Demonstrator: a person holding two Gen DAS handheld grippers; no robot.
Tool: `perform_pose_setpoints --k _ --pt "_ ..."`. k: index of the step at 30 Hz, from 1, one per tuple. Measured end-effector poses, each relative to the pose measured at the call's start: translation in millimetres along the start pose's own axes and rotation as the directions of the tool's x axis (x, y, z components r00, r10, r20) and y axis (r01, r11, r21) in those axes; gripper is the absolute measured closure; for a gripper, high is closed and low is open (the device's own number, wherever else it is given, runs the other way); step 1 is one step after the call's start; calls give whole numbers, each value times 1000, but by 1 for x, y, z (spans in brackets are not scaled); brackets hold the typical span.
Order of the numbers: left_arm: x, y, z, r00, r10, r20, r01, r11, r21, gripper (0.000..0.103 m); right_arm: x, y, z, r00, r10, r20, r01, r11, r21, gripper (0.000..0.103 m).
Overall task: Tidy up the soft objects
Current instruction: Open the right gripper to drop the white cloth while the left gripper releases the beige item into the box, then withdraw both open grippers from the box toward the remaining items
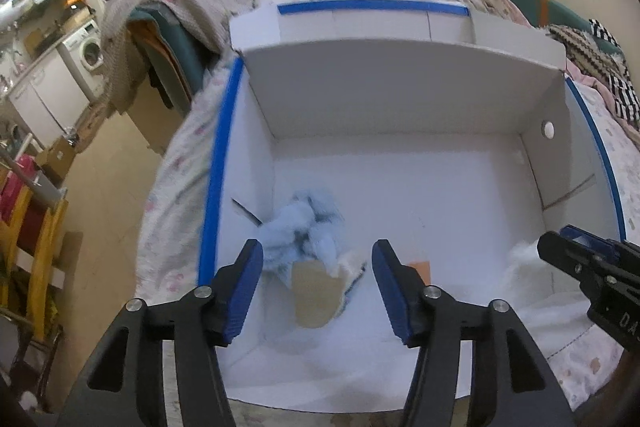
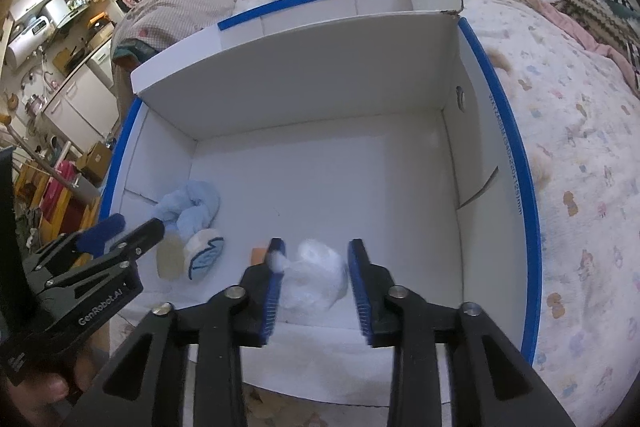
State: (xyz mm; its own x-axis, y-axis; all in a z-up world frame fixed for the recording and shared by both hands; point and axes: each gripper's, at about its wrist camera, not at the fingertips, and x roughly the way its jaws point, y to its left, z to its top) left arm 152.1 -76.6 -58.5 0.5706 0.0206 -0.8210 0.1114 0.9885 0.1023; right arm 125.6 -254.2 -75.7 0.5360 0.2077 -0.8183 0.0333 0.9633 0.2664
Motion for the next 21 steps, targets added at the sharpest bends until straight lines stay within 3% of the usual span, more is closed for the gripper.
perform_pose_setpoints --k 1,2,6,10,21 --pt "-2 1 1 1000 5 7 -5 1000 2 47 -1 0 1 1000 2 8 -2 1000 3 40" --pt "-2 1 2 1000 6 9 -6 1000 2 43 -3 0 1 1000 5 24 -5 1000 9 28" --pt "-6 5 4 1000 12 22 -12 1000 -14 39 -7 -1 5 998 31 48 -32 999 20 27" --pt "-10 7 6 999 -2 38 3 1000 -23 38 -13 -1 7 995 35 88 -38 999 28 0" --pt "-15 12 7 999 -20 39 23 998 -61 37 -25 3 9 987 32 156 -35 999 18 0"
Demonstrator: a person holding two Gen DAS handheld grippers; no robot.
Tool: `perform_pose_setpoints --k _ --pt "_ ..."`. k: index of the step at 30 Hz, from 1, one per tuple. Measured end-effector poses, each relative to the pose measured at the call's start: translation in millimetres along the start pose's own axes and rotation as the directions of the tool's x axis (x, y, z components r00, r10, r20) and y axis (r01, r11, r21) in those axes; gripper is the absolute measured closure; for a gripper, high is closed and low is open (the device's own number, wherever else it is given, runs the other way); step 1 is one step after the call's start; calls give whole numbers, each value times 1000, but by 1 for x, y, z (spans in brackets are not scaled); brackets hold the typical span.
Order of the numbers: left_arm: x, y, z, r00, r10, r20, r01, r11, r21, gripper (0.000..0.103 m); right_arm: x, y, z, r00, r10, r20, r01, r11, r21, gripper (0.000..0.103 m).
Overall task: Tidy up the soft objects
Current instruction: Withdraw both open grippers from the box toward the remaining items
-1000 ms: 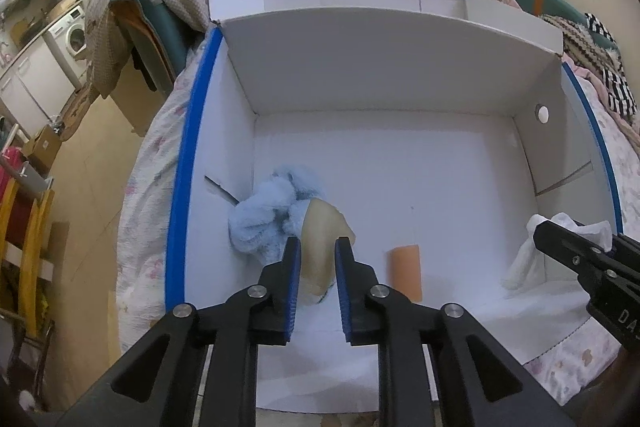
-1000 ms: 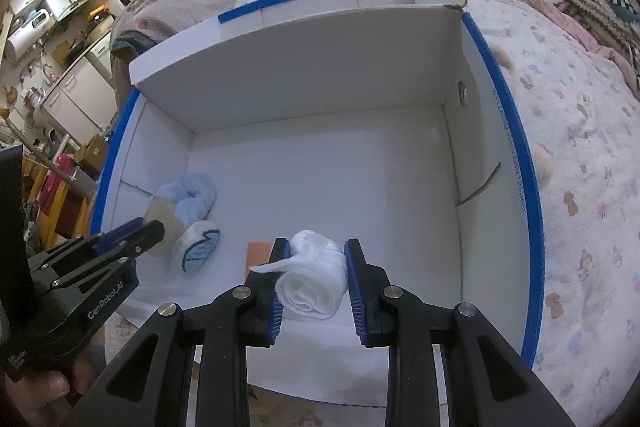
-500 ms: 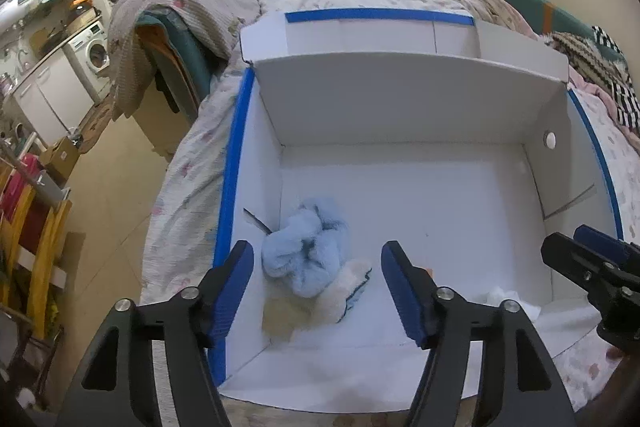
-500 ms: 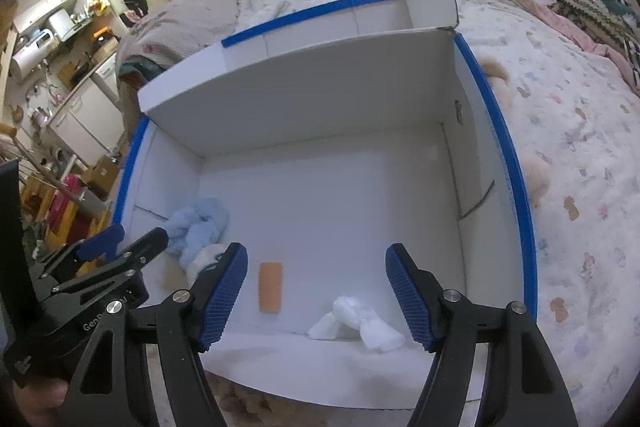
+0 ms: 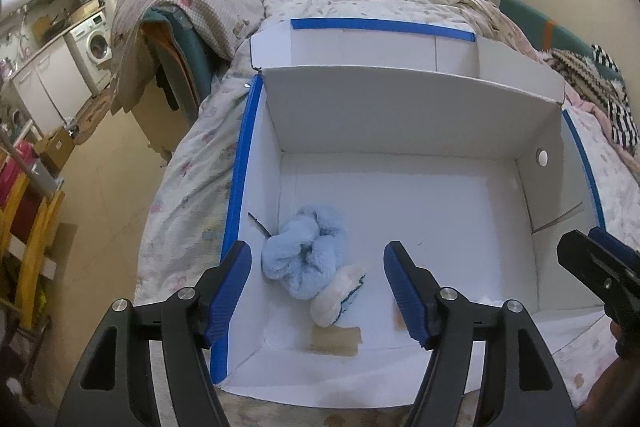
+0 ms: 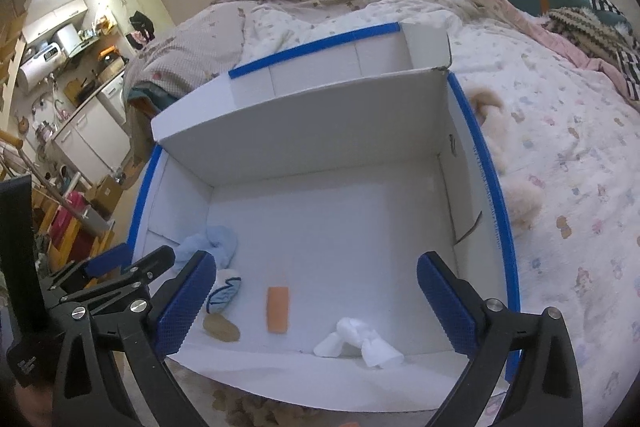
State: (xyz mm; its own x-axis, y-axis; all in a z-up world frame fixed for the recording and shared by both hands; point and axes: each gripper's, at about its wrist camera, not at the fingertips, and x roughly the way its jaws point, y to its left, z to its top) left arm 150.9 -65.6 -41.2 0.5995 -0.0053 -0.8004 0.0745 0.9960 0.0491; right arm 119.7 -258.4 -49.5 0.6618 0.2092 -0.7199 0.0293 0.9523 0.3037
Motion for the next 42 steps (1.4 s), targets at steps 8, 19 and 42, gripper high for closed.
perform_pose_setpoints --k 8,19,42 --pt "-17 6 0 1000 -5 27 6 999 -34 36 -9 -4 -5 1000 3 8 -3 1000 22 0" --pt "-44 8 -17 999 -1 53 1 1000 -4 36 -34 -7 -18 1000 -1 28 0 1000 10 0" --pt "-42 51 -86 995 35 -95 -40 998 -57 36 -22 -1 -75 965 129 -229 -130 991 11 0"
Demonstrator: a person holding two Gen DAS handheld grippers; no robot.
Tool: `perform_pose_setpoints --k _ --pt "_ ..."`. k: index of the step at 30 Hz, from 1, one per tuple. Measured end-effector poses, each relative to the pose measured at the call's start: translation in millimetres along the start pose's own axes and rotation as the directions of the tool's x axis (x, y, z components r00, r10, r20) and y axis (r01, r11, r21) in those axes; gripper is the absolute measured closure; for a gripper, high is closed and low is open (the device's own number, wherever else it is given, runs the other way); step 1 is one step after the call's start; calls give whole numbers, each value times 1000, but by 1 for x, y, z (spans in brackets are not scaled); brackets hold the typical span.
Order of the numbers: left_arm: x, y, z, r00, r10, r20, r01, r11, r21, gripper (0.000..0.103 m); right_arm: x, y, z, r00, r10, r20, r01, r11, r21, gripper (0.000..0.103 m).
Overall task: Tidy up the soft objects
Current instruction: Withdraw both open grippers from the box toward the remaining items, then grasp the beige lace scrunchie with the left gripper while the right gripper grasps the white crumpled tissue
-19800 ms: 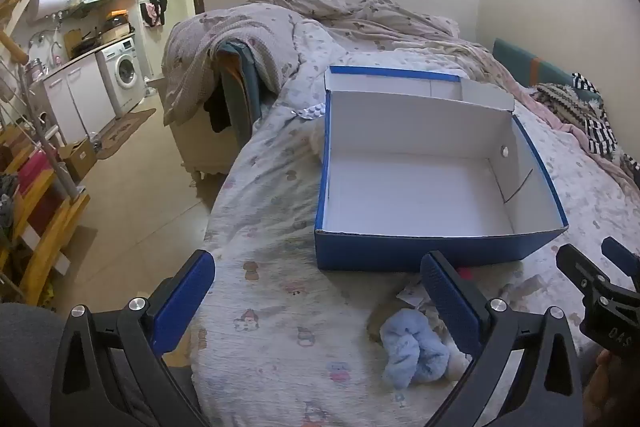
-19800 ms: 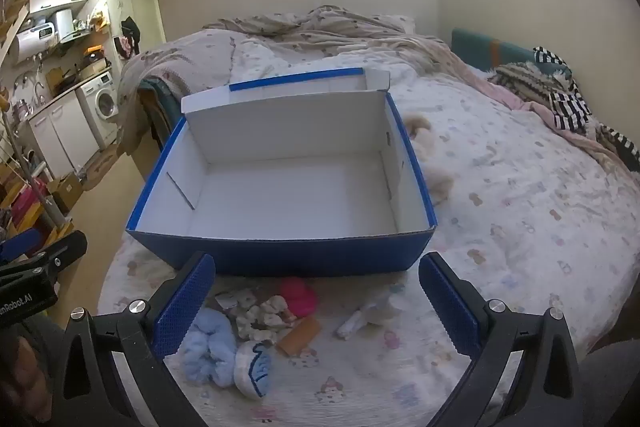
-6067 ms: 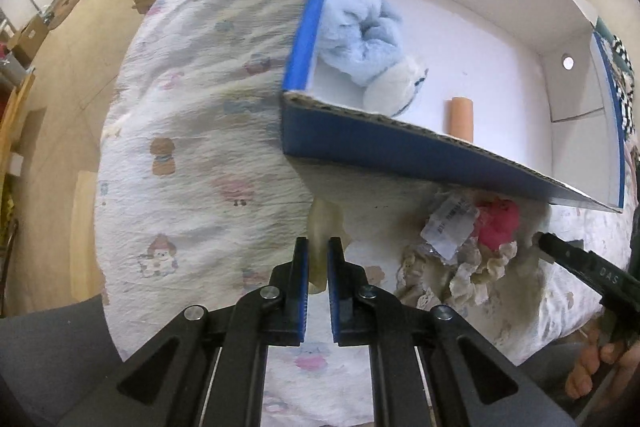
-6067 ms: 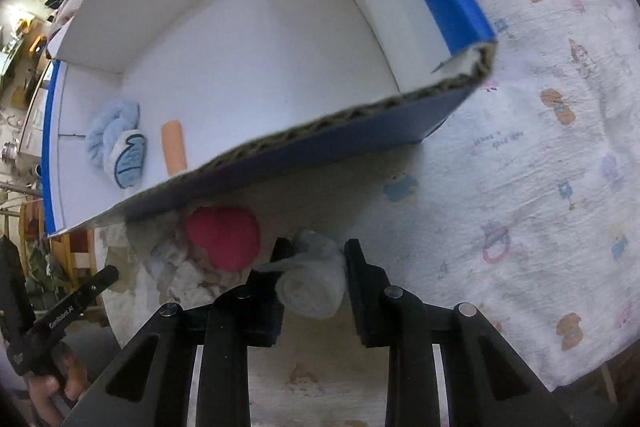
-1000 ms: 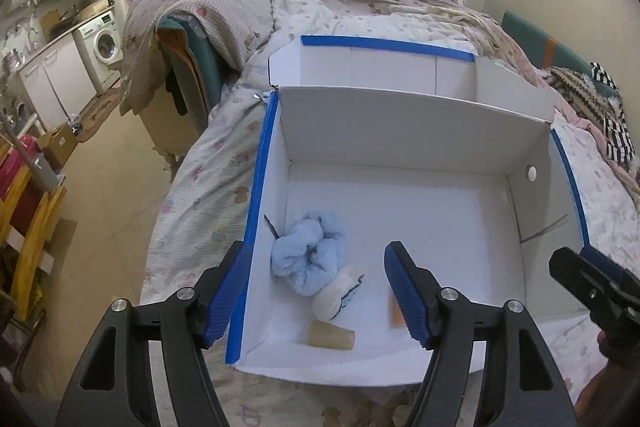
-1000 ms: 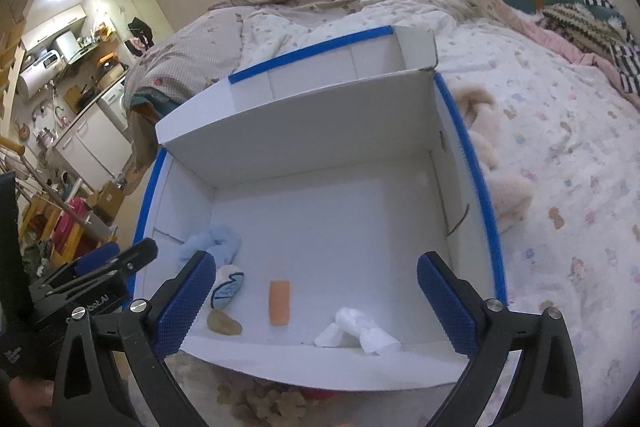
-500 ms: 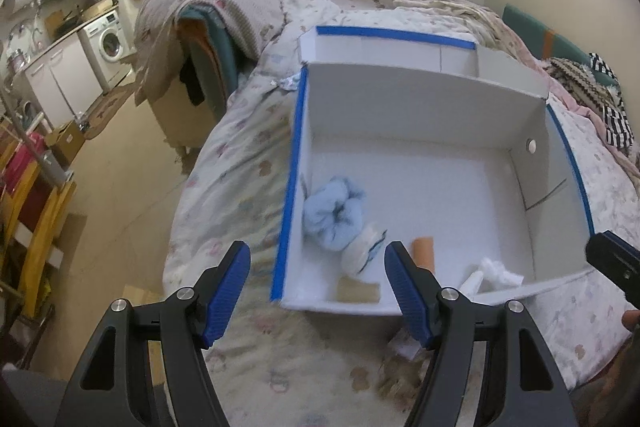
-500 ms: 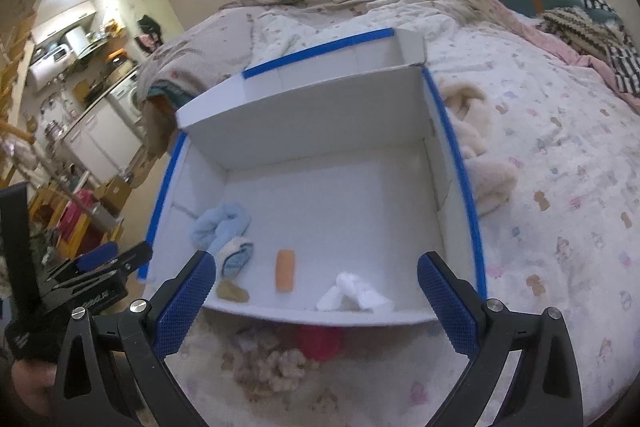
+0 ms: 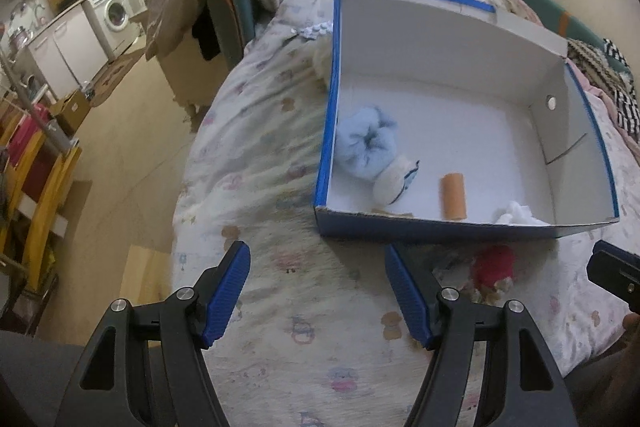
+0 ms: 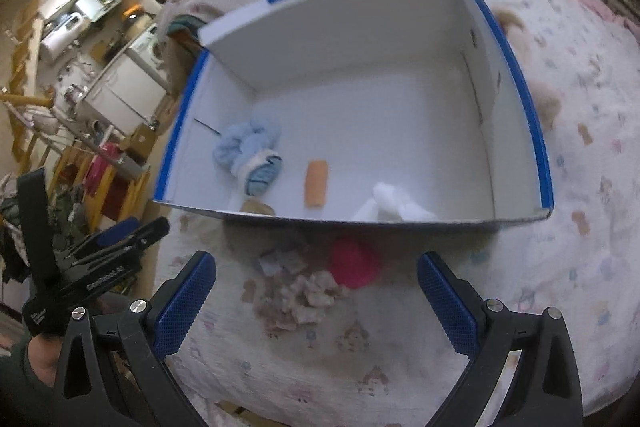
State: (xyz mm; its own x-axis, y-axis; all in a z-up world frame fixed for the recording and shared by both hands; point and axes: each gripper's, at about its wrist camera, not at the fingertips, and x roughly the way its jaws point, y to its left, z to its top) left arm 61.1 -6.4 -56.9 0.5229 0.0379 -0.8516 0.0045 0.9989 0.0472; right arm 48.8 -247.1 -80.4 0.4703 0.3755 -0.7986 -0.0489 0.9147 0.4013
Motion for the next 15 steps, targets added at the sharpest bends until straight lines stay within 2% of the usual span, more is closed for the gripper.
perform_pose_setpoints --k 5,7,8,10,15 --pt "16 -4 -3 997 -32 -77 31 1000 -4 36 26 -10 -4 994 -34 -108 40 998 56 0" --pt "23 -6 -4 994 -40 -105 38 999 -16 36 40 -17 -8 987 3 -163 14 994 107 0" --pt "25 -6 -4 992 -43 -115 41 999 -20 36 46 -21 -10 983 34 -183 -8 990 139 16" --pt "30 -8 -5 990 -47 -133 44 999 -28 36 59 -25 -12 975 76 -210 -35 981 191 32" --pt "42 -8 -5 985 -55 -162 48 998 -47 36 84 -24 -14 959 88 -268 -28 976 218 33"
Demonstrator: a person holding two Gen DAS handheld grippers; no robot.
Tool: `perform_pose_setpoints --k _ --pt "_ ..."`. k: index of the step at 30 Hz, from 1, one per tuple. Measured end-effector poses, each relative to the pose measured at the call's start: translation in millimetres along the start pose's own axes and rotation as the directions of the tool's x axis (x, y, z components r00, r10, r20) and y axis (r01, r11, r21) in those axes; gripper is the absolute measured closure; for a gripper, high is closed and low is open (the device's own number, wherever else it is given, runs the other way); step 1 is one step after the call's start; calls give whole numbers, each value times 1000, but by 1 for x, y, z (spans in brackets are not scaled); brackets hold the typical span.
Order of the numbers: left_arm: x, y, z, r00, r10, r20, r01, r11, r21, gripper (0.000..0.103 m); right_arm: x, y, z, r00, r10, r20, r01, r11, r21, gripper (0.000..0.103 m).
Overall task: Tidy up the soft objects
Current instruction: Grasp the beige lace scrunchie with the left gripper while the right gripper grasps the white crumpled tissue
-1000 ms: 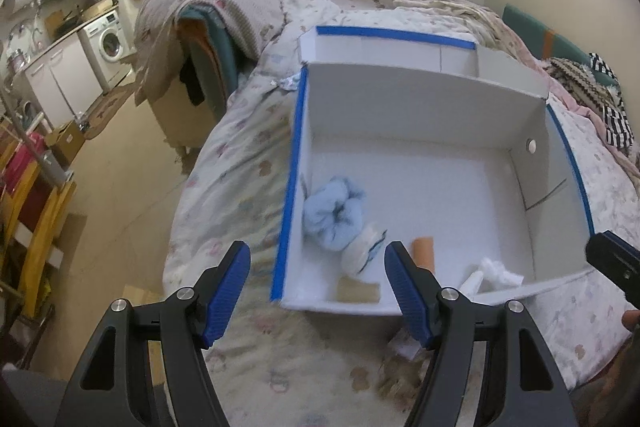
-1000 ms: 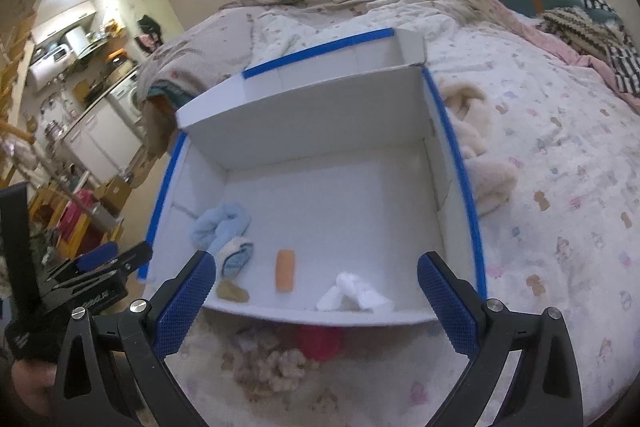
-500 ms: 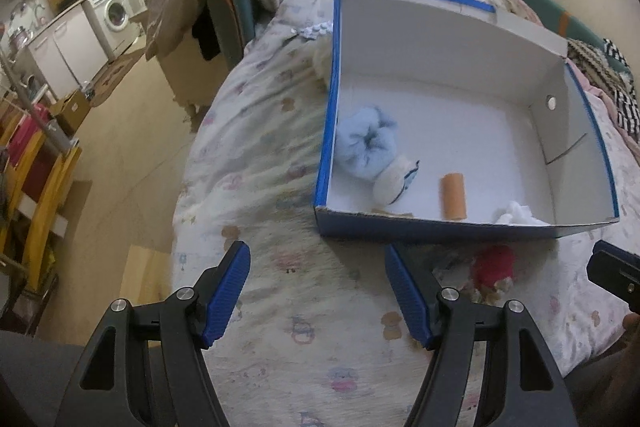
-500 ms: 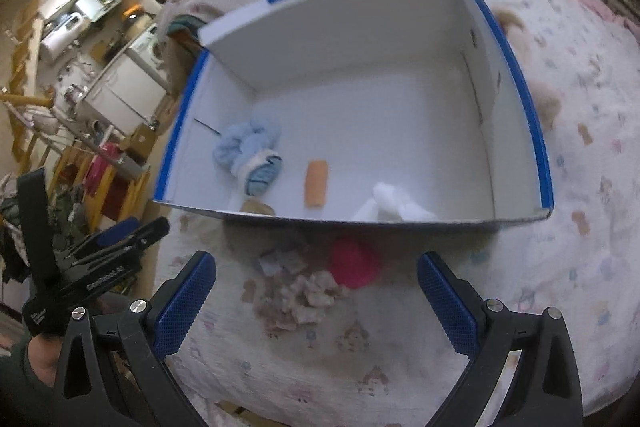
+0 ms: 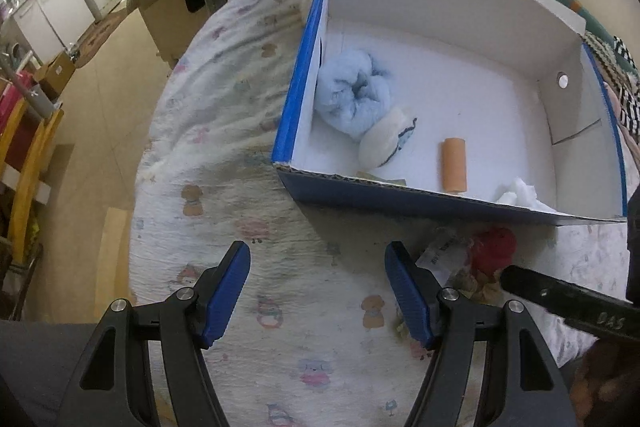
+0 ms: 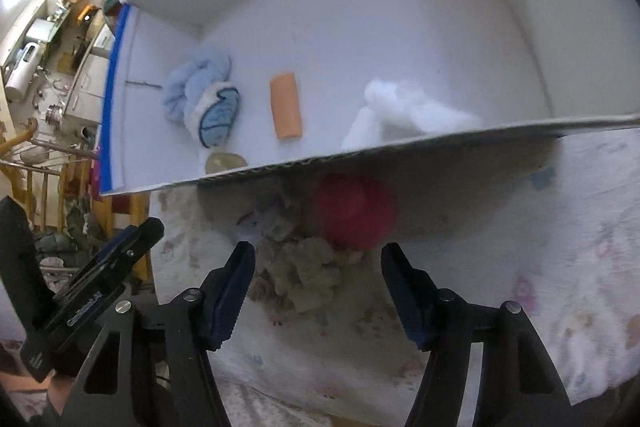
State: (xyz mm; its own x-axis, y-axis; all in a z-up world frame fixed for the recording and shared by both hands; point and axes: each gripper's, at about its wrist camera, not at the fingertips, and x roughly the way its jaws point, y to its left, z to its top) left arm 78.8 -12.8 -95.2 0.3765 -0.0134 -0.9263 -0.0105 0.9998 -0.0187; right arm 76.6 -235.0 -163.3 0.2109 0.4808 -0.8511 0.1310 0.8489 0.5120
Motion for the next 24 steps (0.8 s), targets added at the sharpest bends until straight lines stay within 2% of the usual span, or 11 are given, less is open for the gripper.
perform_pose_setpoints --k 2,4,6,7,8,13,16,19,24 --pt "7 0 0 1000 9 -16 -9 1000 5 36 9 5 1 1000 -12 -26 12 1000 -13 45" --pt "12 1 -1 999 46 -19 -46 999 10 36 17 11 0 998 -35 -48 33 999 -38 49" --pt "16 4 0 998 62 -21 -62 998 7 36 19 14 -2 997 -63 -49 60 997 -53 61" --pt "18 5 -1 998 56 -33 -56 998 1 36 18 13 -4 997 -60 -52 58 997 -53 76" --pt "21 7 -2 998 42 -49 -43 999 -6 36 17 12 -4 997 -63 -50 60 997 -54 81" --pt "29 2 -9 994 -33 -107 33 999 2 36 -4 12 -5 999 -46 14 46 997 -68 85" --pt "34 -5 -14 992 -18 -125 22 999 31 36 -24 9 -9 996 -54 71 60 995 -77 85" --pt "39 -15 -20 986 -52 -158 58 998 38 36 -37 7 -13 989 -81 123 91 993 -76 85" --pt "48 -45 -32 970 -95 -226 124 985 117 36 -38 -2 -11 985 -114 128 122 991 -57 85"
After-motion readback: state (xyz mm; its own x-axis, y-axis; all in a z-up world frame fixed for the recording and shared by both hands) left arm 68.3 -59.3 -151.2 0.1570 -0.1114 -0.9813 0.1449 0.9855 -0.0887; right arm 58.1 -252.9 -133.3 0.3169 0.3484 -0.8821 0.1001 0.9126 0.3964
